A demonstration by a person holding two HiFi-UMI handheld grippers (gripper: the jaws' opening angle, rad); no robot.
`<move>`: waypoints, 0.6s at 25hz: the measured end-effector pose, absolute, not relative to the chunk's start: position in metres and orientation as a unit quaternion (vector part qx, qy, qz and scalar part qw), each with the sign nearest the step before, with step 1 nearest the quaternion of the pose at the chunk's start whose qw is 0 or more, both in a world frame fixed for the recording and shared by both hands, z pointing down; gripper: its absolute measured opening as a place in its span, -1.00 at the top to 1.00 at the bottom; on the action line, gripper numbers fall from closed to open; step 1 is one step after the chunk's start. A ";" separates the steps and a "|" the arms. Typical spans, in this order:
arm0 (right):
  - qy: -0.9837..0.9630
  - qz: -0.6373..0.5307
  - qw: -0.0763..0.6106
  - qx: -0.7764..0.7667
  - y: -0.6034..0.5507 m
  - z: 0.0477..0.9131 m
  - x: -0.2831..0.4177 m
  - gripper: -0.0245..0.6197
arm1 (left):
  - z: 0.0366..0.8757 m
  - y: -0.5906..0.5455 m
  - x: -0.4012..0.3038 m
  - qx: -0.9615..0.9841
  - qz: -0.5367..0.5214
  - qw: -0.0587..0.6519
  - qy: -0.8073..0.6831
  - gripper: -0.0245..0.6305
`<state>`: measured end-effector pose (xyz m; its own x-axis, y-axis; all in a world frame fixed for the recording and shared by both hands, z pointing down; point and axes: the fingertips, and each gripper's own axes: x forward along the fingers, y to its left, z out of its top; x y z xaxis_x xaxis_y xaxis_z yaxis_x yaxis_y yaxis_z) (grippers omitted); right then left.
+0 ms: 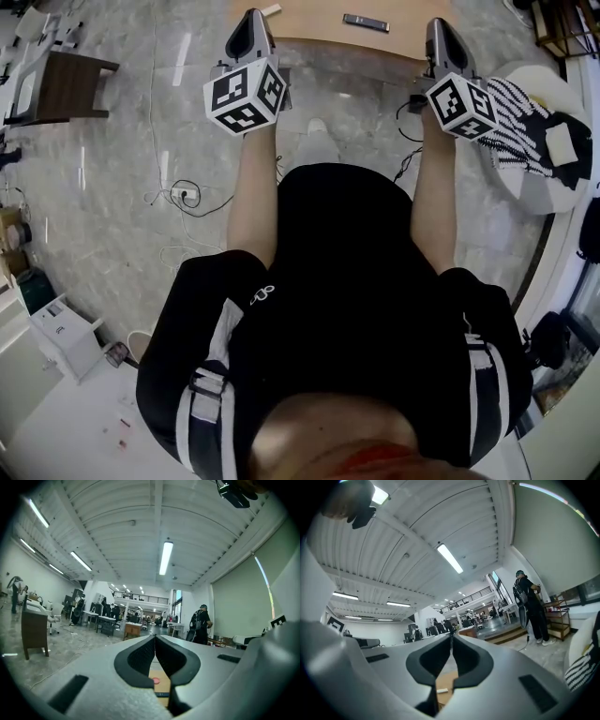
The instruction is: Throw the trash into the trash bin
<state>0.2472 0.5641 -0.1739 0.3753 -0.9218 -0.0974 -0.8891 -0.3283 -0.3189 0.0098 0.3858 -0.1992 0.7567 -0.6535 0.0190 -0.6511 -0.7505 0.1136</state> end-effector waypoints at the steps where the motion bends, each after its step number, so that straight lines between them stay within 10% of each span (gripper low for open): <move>1: 0.557 -0.049 0.160 -0.813 0.563 -0.175 0.250 0.87 | -0.199 0.383 0.013 0.936 -0.013 0.057 -0.348 0.90; 15: 0.549 -0.039 0.129 -0.825 0.499 -0.167 0.317 0.87 | -0.175 0.301 0.082 0.938 -0.026 0.084 -0.336 0.90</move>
